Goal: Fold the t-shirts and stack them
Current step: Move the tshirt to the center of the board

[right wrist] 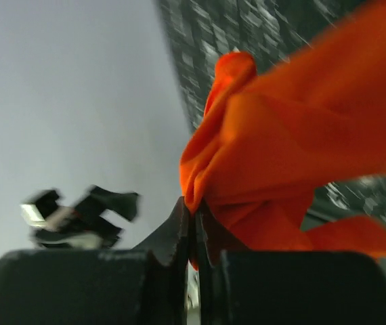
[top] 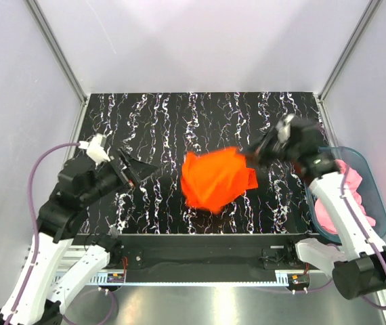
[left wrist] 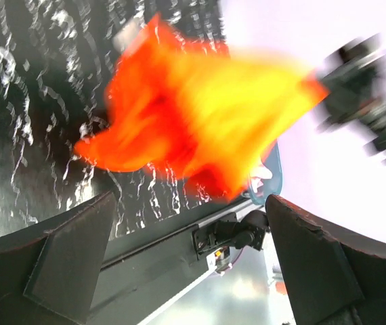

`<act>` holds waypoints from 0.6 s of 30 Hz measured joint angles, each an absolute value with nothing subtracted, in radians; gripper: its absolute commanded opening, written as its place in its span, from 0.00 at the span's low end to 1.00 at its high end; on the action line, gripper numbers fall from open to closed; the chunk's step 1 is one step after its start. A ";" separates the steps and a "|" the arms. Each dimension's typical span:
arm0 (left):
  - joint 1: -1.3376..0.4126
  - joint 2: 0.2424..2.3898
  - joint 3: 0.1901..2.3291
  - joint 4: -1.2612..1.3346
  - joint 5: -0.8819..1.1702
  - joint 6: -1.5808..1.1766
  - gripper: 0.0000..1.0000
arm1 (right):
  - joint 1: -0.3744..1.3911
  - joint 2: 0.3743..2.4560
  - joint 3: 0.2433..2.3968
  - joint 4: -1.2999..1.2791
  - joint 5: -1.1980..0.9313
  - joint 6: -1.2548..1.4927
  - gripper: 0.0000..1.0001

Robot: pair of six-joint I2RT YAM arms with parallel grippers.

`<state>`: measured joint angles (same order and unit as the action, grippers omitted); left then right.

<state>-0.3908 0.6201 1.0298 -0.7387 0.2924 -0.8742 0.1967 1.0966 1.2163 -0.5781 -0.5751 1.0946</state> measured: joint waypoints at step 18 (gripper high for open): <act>-0.521 1.247 0.852 -0.601 0.416 -0.762 0.76 | 0.302 1.216 0.932 -0.882 -0.195 0.747 0.10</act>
<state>-0.5209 1.2472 0.8520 -0.6014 0.4160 -0.7624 0.3019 1.2160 0.9318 -0.8818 -0.1947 0.7467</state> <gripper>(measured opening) 0.793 0.110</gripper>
